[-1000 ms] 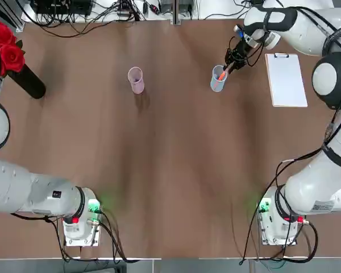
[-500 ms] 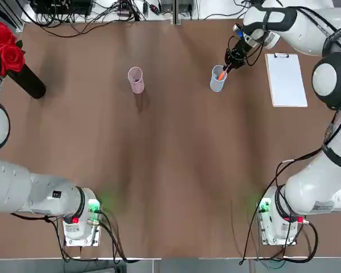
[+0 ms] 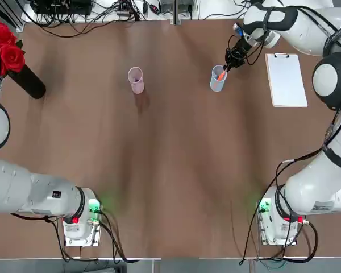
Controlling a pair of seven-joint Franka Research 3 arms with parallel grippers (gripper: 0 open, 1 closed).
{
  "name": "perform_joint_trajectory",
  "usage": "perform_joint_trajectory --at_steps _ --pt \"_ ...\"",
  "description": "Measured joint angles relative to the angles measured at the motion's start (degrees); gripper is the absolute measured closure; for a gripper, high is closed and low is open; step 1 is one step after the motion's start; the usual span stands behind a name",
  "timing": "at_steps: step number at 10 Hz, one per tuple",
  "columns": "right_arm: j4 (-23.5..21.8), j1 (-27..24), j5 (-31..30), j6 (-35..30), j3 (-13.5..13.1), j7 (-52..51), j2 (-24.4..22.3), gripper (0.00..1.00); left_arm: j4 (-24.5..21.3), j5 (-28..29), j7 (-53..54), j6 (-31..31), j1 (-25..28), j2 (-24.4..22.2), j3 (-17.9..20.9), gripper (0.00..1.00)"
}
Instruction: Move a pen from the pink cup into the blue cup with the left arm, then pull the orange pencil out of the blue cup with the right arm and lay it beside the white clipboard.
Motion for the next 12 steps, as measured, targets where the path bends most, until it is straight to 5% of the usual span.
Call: perform_joint_trajectory --at_steps 3,12 --pt "0.0 0.21 0.01 0.7 0.07 0.0 -0.02 0.85 -0.02 0.0 -0.02 -0.01 0.0 0.03 0.0 0.0" --pt "1.33 0.3 0.04 -3.73 0.12 1.45 -3.41 0.85 0.02 0.0 -0.02 -0.01 -0.04 0.05 -0.21 0.0"
